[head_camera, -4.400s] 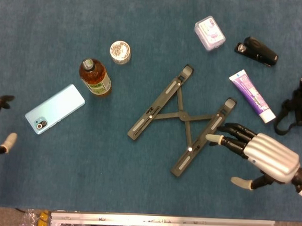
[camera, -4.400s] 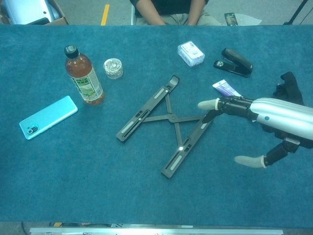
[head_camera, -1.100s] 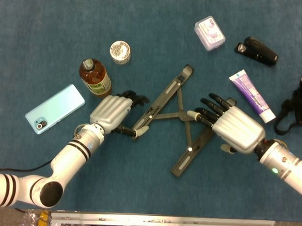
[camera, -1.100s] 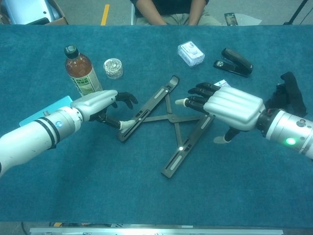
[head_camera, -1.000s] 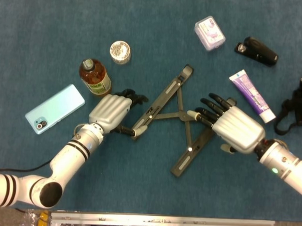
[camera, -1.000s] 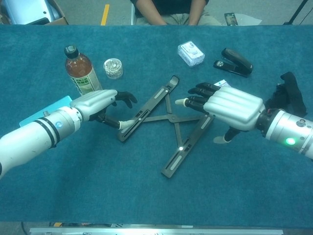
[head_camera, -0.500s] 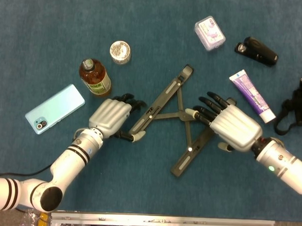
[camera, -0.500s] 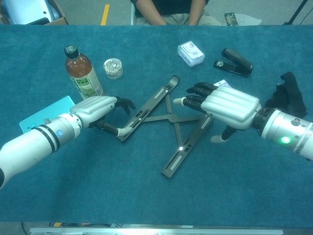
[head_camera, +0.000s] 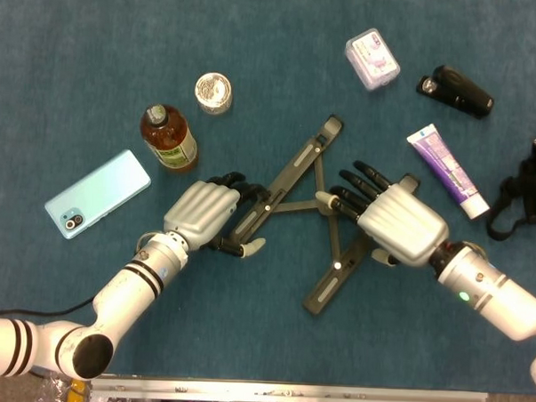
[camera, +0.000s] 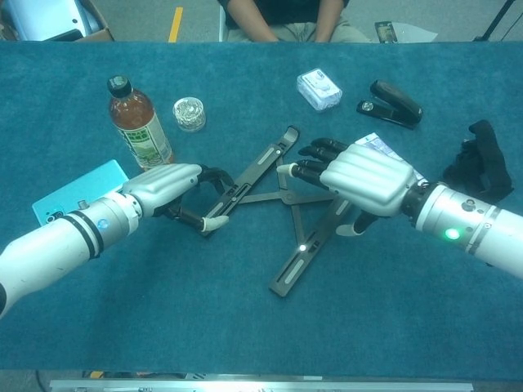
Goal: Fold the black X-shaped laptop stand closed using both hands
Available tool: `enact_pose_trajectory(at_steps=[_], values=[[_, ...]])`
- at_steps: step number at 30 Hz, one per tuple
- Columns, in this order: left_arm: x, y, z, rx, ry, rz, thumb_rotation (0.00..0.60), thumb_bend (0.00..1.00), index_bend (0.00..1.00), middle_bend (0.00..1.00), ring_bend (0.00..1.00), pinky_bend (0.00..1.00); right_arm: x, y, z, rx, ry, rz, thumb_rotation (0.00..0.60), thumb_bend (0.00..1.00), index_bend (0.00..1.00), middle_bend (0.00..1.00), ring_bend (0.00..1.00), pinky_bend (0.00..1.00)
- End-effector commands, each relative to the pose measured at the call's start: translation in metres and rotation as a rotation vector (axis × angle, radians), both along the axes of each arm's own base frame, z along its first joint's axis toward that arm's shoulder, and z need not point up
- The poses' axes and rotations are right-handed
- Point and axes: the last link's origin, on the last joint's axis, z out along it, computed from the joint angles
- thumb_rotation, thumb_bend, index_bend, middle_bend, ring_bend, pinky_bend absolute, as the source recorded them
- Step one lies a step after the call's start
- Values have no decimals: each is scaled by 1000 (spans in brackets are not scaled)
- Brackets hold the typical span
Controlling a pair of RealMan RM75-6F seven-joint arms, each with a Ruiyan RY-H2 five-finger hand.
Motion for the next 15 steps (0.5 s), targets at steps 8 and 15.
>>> enact_pose_trajectory(at_steps=[8, 15], values=[[1, -1, -1, -5, -9, 3, 340, 276, 177, 262, 94, 188, -10, -2, -11, -14, 63, 14, 600, 110, 0, 154, 0, 47], [4, -3, -3, -13, -17, -1, 341, 276, 177, 262, 94, 188, -10, -2, -17, -52, 58, 42, 600, 104, 0, 149, 0, 47]])
